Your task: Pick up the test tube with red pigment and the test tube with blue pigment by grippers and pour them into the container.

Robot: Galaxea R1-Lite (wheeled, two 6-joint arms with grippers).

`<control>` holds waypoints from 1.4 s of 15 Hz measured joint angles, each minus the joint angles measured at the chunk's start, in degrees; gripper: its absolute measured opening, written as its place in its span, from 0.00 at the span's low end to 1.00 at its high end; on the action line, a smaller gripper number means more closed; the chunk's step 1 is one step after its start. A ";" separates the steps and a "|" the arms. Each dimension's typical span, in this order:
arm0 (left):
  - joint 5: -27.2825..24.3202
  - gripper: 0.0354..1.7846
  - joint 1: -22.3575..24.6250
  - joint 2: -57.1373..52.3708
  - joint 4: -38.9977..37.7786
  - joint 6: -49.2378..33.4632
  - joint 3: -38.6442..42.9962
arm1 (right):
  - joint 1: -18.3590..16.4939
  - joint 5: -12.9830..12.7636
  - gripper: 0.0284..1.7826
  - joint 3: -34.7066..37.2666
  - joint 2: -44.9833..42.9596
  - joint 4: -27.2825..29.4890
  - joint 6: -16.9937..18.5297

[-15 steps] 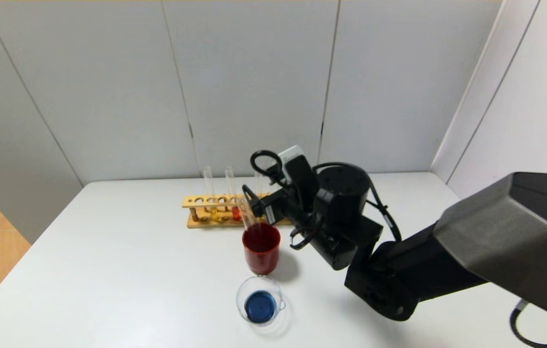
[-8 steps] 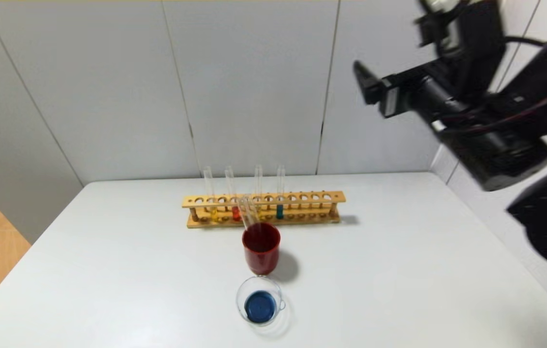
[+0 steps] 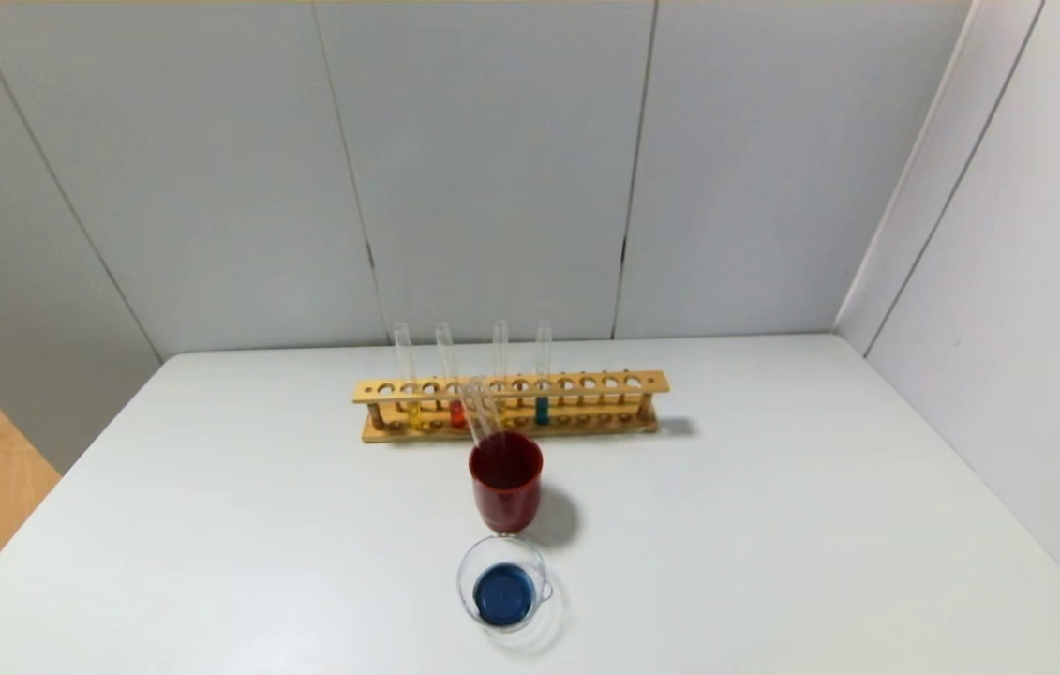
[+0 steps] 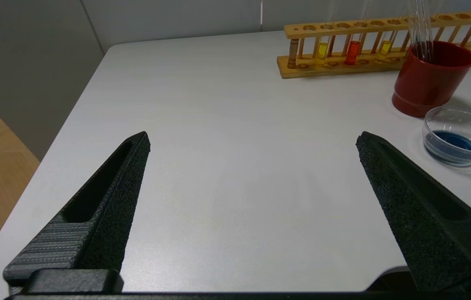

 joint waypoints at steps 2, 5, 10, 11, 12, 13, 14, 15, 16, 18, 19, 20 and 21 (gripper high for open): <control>0.00 0.98 0.02 0.00 0.00 0.00 0.00 | -5.49 -1.54 0.98 0.00 -10.91 13.01 -0.04; -0.02 0.98 0.00 0.00 0.00 0.04 0.00 | -12.98 -2.56 0.98 1.22 -24.42 27.14 3.25; 0.00 0.98 0.02 0.00 0.00 0.04 0.00 | -18.99 6.21 0.98 17.04 -39.80 32.79 21.00; -0.02 0.98 0.02 0.00 0.00 0.00 0.00 | -19.33 10.25 0.98 22.14 -42.23 32.60 24.92; 0.00 0.98 0.02 0.00 0.00 0.01 0.00 | -19.55 13.12 0.98 27.15 -43.93 31.51 28.16; -0.02 0.98 0.00 0.00 0.00 0.01 0.00 | -19.64 15.17 0.98 32.41 -45.23 29.94 30.65; -0.02 0.98 0.02 0.00 0.00 0.00 0.00 | -19.77 17.24 0.98 38.13 -46.20 27.58 32.07; -0.02 0.98 0.02 0.00 0.00 0.01 0.00 | -19.85 19.66 0.98 43.03 -46.89 25.08 32.50; -0.02 0.98 0.02 0.00 0.00 0.00 0.00 | -19.85 23.45 0.98 46.99 -47.43 22.55 32.49; 0.00 0.98 0.02 0.00 0.00 0.01 0.00 | -19.87 28.71 0.98 49.96 -47.96 20.63 30.48; -0.02 0.98 0.02 0.00 0.00 0.00 0.00 | -19.92 29.40 0.98 51.21 -48.07 19.92 29.14; 0.00 0.98 0.02 0.00 0.00 -0.02 0.00 | -19.92 29.60 0.98 51.86 -48.12 19.14 28.72; 0.00 0.98 0.02 0.00 0.00 0.00 0.00 | -19.94 29.62 0.98 52.38 -48.17 18.54 28.83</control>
